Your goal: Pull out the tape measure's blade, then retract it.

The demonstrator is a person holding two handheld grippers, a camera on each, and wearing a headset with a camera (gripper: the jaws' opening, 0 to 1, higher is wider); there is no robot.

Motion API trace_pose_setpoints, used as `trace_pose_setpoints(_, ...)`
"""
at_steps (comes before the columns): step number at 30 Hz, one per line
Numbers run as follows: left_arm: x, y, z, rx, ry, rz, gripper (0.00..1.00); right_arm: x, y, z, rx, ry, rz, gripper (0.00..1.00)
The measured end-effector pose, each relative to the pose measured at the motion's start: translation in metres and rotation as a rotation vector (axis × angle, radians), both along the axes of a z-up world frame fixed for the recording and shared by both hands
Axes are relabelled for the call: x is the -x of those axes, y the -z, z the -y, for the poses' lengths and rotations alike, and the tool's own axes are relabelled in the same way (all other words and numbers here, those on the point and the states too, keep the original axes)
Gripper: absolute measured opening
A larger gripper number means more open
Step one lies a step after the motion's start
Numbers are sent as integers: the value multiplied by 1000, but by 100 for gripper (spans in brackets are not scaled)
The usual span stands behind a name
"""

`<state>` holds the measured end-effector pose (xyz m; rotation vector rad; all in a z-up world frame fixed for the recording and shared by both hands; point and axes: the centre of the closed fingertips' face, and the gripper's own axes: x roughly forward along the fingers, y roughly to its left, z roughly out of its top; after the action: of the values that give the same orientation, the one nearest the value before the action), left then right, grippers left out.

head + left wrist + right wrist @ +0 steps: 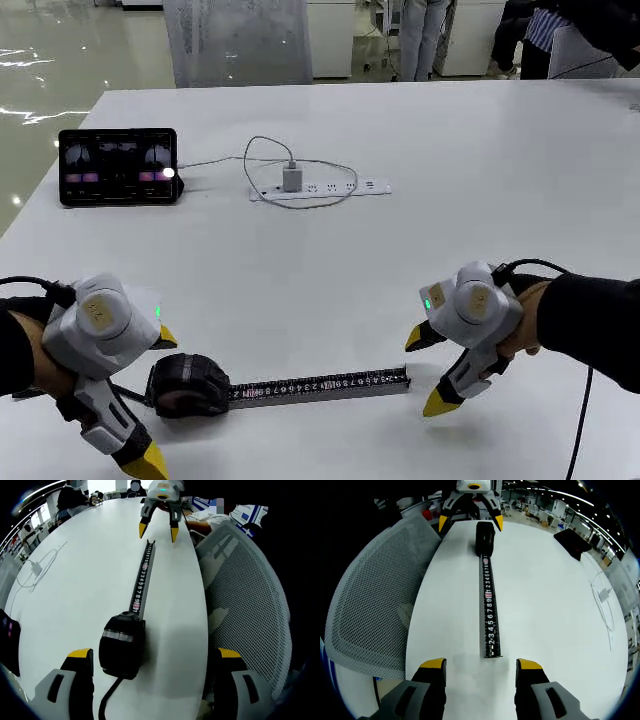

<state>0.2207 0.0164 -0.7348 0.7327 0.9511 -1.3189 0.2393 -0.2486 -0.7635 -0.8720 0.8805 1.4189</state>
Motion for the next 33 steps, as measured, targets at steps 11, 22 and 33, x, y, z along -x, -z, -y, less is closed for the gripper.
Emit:
trace_pose_setpoints(11,-13,2,-4,9,-68,46,99,11,2,-5,-32,106,-85,99)
trace_pose_setpoints(22,-33,-11,0,118,-231,109,99,-2,-8,-13,-140,231,-38,99)
trace_pose_setpoints(33,-44,-24,-7,294,-427,209,99,-18,-28,-7,-310,405,77,99)
